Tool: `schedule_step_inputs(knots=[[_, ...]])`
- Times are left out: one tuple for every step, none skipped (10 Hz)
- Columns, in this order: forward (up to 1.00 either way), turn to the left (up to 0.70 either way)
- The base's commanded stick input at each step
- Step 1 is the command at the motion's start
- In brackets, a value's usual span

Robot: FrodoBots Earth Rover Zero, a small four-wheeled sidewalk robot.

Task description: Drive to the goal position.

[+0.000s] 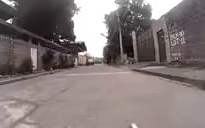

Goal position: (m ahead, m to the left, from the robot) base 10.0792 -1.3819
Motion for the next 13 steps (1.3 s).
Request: schedule_step_inputs(knots=[[1.00,0.00],[1.00,0.00],[1.00,0.00],[1.00,0.00],[1.00,0.00],[1.00,0.00],[1.00,0.00],[1.00,0.00],[1.00,0.00],[1.00,0.00],[1.00,0.00],[1.00,0.00],[1.00,0.00]])
